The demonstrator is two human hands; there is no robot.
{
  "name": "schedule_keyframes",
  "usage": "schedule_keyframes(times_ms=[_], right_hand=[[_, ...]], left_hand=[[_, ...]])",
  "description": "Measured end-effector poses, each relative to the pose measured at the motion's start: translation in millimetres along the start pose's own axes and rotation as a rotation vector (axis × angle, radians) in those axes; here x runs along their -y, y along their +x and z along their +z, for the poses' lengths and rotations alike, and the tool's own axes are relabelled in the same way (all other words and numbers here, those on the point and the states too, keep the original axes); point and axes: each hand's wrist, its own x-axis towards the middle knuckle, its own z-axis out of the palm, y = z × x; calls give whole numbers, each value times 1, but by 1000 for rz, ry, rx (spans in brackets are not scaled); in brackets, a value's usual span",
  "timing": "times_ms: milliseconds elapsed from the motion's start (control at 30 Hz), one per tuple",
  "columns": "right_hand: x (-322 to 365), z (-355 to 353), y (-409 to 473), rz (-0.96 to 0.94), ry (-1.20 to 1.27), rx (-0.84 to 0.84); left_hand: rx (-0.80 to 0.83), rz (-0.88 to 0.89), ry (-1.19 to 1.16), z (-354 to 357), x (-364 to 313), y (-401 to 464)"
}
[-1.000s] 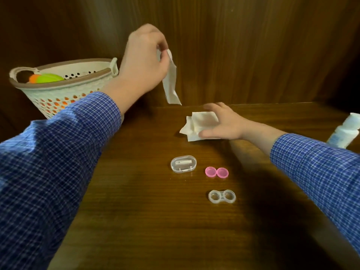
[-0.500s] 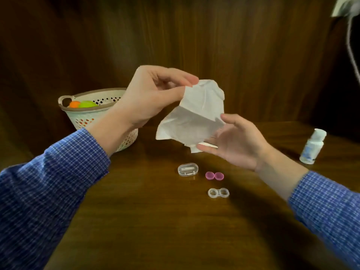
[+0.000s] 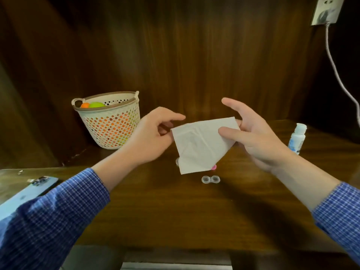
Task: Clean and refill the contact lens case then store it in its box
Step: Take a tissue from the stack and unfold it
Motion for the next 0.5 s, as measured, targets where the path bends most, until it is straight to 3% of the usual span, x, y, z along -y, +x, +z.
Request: schedule_keyframes(times_ms=[200,400,500], right_hand=[[-6,-11,0,-40,-125,-54],[-31,-15,14,174,-93,-258],[-45,-5,17,261,-16,-355]], left_hand=[[211,-275,-454,21,-15,4],[266,-530,-890,53,-7,9],[327,-572,-1120,71,2,8]])
